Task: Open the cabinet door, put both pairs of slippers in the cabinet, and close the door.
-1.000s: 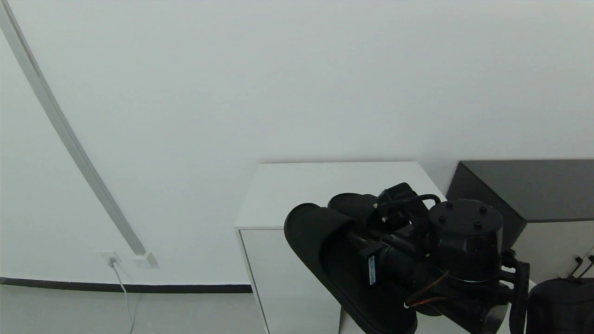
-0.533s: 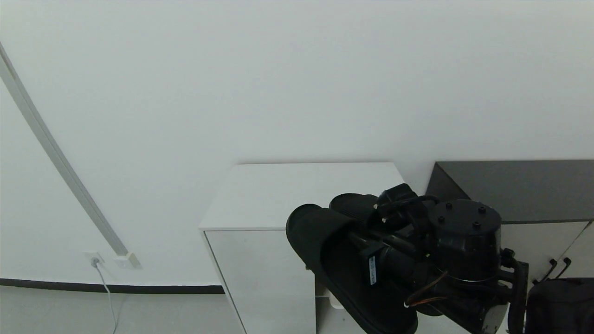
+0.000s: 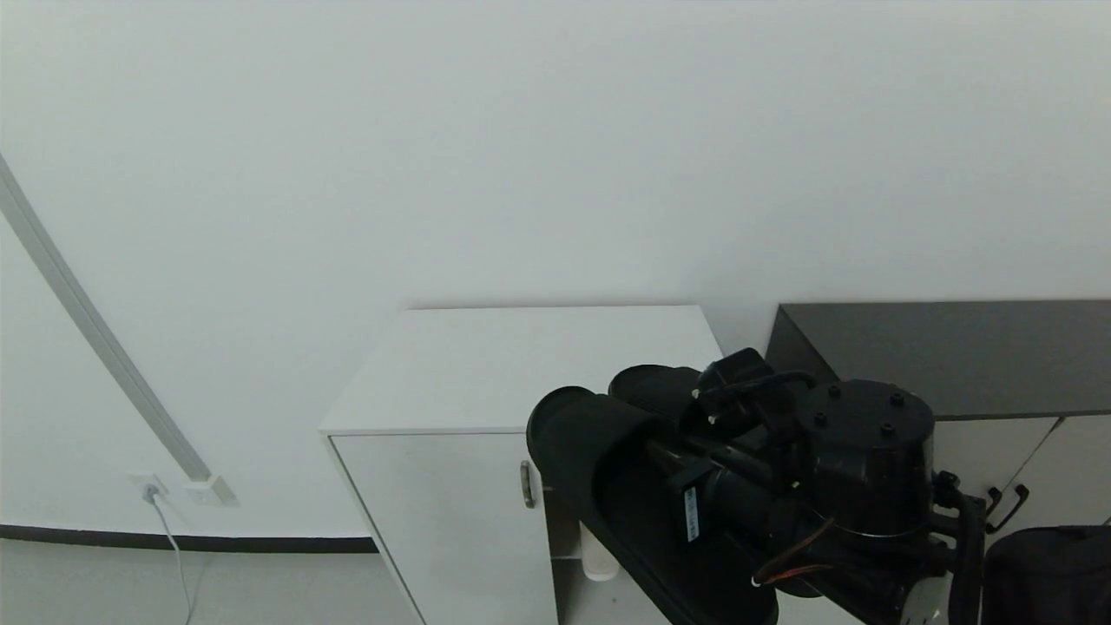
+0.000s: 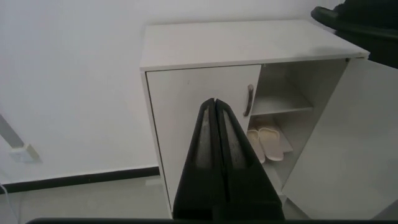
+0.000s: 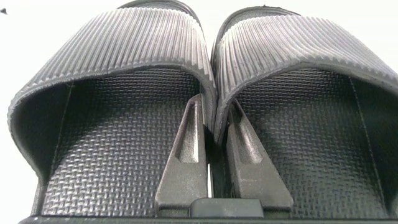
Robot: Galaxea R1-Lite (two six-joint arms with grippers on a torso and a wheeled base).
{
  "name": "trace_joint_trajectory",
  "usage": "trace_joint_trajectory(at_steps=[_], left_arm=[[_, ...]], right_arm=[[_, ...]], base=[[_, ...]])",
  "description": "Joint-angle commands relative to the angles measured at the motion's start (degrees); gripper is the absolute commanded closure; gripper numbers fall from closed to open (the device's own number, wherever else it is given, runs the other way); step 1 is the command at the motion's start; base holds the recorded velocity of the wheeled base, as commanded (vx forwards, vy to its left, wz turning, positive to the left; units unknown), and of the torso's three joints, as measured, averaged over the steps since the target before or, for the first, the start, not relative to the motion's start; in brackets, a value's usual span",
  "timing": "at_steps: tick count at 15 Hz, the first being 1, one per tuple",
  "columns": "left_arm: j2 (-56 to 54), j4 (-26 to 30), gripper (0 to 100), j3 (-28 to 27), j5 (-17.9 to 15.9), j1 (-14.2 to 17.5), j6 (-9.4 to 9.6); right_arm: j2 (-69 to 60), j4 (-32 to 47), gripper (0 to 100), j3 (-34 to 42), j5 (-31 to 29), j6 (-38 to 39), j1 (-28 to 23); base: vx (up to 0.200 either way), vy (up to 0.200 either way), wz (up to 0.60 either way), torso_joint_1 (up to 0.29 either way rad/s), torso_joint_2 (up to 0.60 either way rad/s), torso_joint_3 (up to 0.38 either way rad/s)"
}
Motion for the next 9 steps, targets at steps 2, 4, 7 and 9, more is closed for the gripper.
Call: trace_joint_trajectory(at_steps=[2, 4, 7, 9], left_arm=[[0.07, -0.01, 100, 0.01, -0.02, -0.04, -0.02], [0.07, -0.01, 100, 0.01, -0.02, -0.04, -0.02], [0.07, -0.01, 100, 0.01, -0.02, 0.05, -0.02], [0.07, -0.01, 100, 0.01, -0.02, -0.04, -0.02]], right_arm=[[-0.09, 0.06, 100, 0.22, -0.07, 0.02, -0.07], [-0.09, 0.06, 100, 0.22, -0.07, 0.02, -0.07], [-0.18, 0.06, 100, 0.31, -0.16, -0.07, -0.07], [-0.26, 0.06, 100, 0.84, -0.51, -0.07, -0.07]], base=[[0.0, 0.0, 0.0, 0.0, 0.0, 0.0], [0.0, 0.0, 0.0, 0.0, 0.0, 0.0], [0.0, 0.0, 0.0, 0.0, 0.0, 0.0], [-0.1, 0.0, 0.0, 0.001, 0.0, 0.001]])
